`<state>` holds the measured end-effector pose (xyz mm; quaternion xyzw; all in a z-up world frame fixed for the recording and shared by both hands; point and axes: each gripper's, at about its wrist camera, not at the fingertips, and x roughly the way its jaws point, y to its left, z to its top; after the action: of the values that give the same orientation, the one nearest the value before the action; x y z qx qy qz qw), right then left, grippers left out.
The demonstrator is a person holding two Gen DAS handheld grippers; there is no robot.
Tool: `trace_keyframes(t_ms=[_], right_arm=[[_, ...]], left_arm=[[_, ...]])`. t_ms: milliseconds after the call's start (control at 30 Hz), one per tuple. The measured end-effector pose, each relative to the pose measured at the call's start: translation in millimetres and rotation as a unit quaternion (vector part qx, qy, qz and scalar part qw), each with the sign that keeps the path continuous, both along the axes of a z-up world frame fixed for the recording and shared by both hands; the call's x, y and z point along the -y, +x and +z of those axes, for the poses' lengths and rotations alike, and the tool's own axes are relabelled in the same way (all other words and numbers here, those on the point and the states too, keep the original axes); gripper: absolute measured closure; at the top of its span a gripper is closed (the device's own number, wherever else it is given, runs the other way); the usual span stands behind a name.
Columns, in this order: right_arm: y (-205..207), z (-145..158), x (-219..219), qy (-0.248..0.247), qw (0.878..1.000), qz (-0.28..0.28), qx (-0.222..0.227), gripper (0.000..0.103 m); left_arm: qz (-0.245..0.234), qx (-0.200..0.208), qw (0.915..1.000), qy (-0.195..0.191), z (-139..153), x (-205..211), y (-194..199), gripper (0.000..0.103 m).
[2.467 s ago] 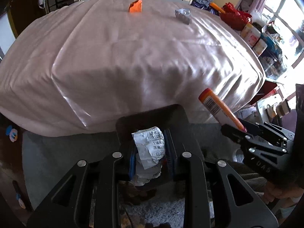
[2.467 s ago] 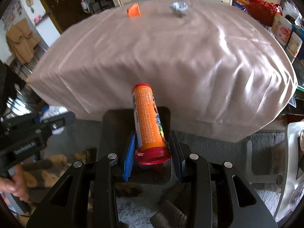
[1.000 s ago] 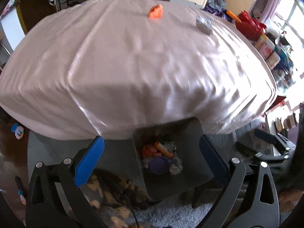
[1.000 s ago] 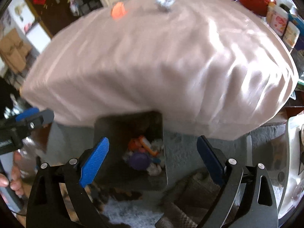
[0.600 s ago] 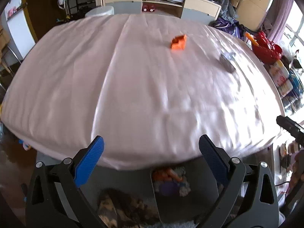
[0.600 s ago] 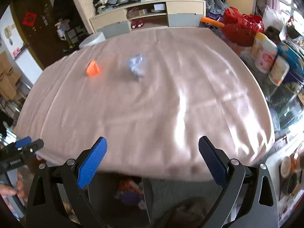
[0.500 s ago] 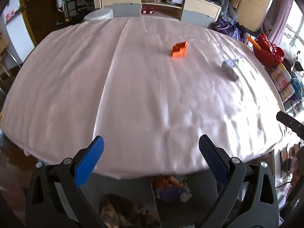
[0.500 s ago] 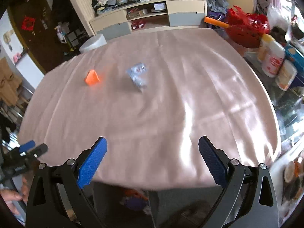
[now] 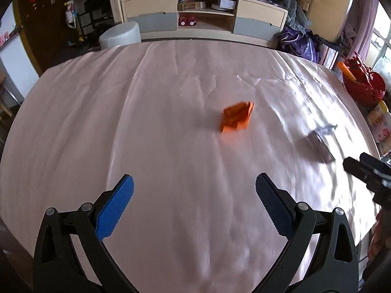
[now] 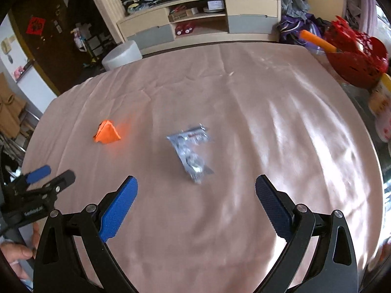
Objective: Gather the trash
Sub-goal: 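Grasp the orange paper with the left gripper while the right gripper grasps the clear blister pack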
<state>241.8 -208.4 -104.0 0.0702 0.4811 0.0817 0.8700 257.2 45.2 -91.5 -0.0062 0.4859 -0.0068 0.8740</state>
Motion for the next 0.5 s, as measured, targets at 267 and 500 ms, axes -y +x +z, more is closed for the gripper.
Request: trace_keyframes(t_ms=[267,500], right_arm=[[27.8,-23.1,-20.3,-0.033,0.999,0.04,-0.01,0.04],[29.9,-32.8,-27.8,-0.053,0.997,0.054,0.007,0.067]], left_arm=[[0.0,0.005,1.0,-0.005,-10.6,7.5,51.8,0.008],[-0.032,0.004,0.9995,-0.006,-21.0,33.3,77.2,0.008]])
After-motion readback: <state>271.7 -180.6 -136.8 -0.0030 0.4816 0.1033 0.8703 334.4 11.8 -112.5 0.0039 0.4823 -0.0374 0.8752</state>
